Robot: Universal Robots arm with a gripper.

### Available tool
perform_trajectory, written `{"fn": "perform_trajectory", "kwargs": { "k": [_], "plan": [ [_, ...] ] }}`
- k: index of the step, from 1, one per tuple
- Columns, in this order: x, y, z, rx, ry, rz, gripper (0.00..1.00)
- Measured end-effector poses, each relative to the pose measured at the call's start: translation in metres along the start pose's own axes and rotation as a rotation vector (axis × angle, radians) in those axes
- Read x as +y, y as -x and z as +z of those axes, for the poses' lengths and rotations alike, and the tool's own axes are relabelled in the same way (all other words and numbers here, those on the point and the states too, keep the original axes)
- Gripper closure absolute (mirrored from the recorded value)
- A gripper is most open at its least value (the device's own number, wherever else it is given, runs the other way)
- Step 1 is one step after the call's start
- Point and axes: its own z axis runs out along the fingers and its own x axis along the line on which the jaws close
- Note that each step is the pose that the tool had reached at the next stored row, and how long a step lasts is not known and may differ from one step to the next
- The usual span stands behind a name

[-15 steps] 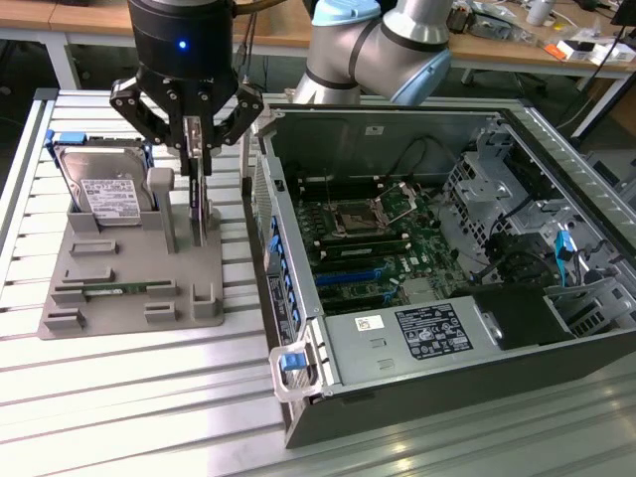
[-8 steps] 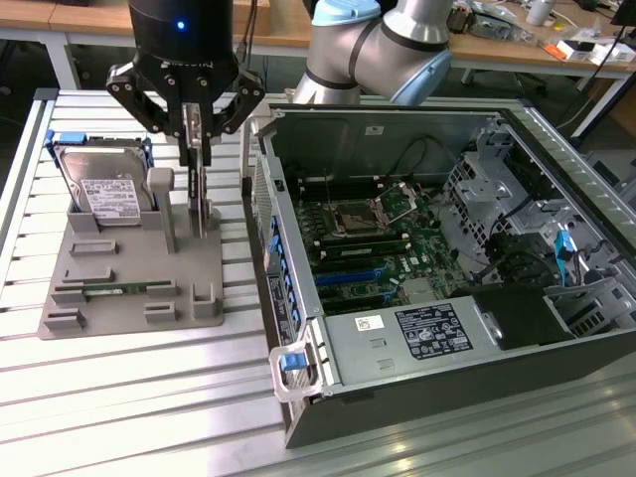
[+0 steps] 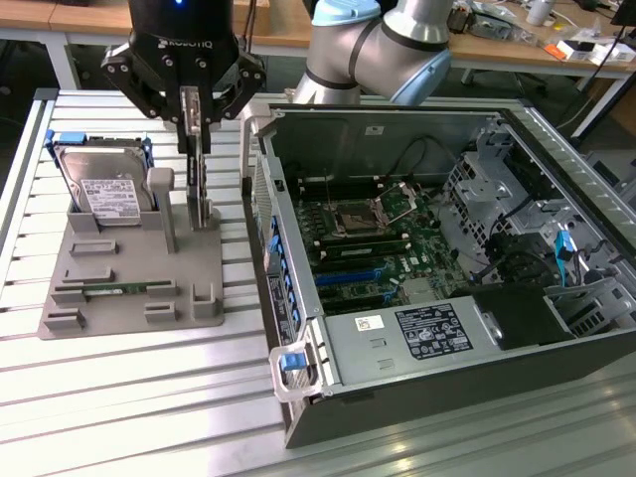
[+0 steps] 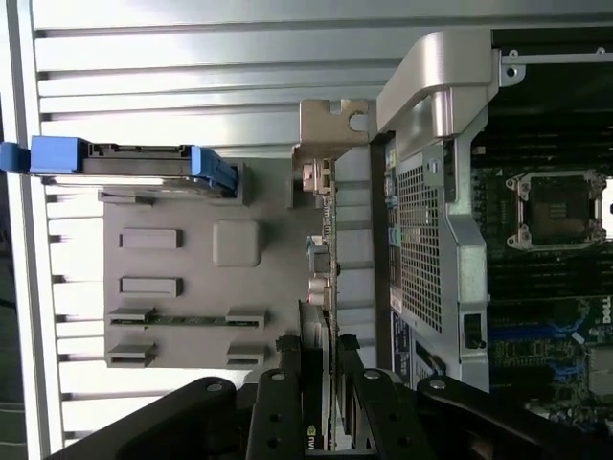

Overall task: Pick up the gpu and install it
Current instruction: 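Pick up the gpu and move the gpu toward the slot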

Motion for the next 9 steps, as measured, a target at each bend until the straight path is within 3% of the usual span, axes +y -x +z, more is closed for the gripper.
{"fn": "perform_trajectory", "kwargs": {
  "k": [9],
  "plan": [
    [0.0004, 0.0, -0.0184, 0.0001, 0.0029, 0.0, 0.74]
  ]
}}
